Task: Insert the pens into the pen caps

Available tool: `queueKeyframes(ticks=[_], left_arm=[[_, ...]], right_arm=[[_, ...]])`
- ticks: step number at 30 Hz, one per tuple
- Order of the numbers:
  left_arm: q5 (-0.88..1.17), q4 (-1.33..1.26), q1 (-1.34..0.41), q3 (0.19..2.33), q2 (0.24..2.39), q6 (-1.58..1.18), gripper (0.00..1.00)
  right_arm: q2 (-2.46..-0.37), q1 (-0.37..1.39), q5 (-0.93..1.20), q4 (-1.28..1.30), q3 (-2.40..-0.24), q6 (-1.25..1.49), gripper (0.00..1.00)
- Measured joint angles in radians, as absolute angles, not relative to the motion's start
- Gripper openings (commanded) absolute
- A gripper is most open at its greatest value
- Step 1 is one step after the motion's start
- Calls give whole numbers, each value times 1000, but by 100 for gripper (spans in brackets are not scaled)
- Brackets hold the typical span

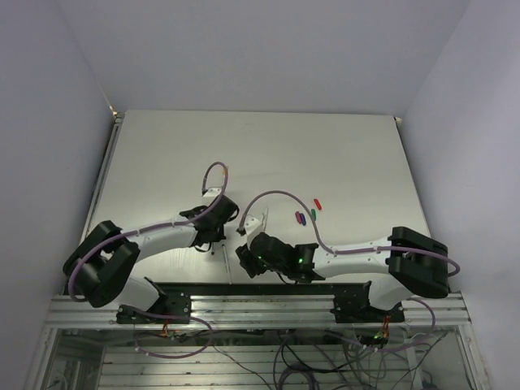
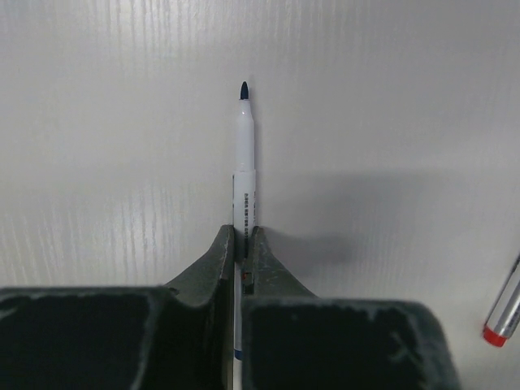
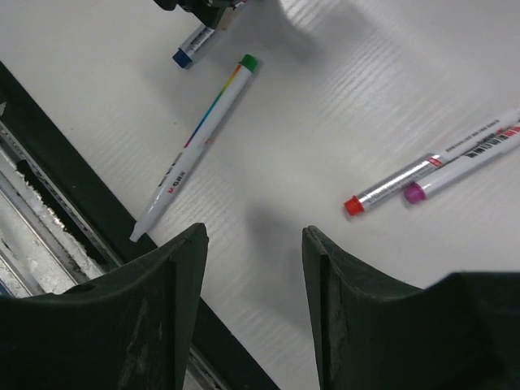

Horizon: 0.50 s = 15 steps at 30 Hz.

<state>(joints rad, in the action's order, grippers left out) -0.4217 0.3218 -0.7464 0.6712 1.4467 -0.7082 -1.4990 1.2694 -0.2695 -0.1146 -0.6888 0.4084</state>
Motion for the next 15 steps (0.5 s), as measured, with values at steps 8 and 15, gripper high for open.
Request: queueKeyframes(ticks=[8, 15], left_arm=[[-435, 398, -747, 614, 1261, -732, 7], [-520, 498, -747, 653, 1065, -741, 7]], right_arm=[[-1570, 1299, -257, -116, -741, 408, 50], [-1623, 1304, -232, -130, -783, 408, 50]])
